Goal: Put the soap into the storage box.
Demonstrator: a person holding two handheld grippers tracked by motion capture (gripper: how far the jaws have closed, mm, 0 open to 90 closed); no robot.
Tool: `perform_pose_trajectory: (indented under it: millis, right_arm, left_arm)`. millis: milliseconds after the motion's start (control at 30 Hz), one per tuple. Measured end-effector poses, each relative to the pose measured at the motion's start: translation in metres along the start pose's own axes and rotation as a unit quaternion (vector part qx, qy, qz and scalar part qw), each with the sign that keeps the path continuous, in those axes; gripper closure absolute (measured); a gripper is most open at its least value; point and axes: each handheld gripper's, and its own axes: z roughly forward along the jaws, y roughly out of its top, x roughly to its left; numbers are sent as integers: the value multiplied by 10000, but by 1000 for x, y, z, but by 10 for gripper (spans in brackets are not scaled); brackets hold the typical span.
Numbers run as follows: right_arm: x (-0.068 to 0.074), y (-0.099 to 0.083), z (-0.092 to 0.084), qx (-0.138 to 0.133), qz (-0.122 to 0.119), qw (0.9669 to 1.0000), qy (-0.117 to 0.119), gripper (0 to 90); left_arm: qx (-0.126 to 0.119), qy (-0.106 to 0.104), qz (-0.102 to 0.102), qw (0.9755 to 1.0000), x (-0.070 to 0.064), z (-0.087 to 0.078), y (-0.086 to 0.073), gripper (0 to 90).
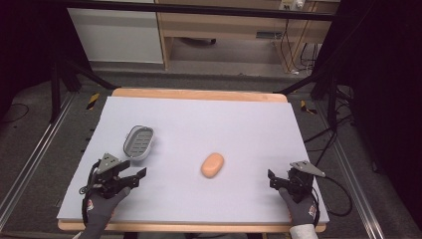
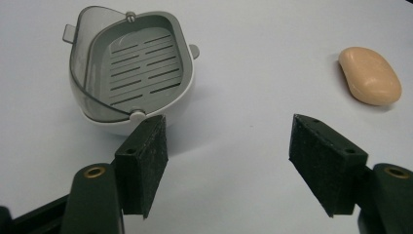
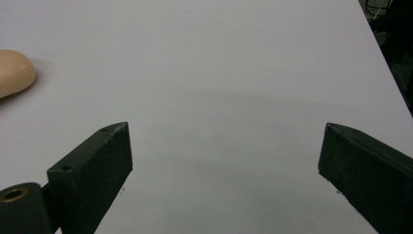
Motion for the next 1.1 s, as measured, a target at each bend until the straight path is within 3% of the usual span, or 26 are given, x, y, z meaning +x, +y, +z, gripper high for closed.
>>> perform_pose_trajectory:
  millis: [500,1100]
  right_arm:
    - [4,1,0,7,-50,10000,-17,57]
    - [5,1,0,25,-57,10000,13,57]
  left_arm:
    - [-82,-199,131,9997,-20,9,25,285]
    - [-45,-444,304,9985,-54,35,48,268]
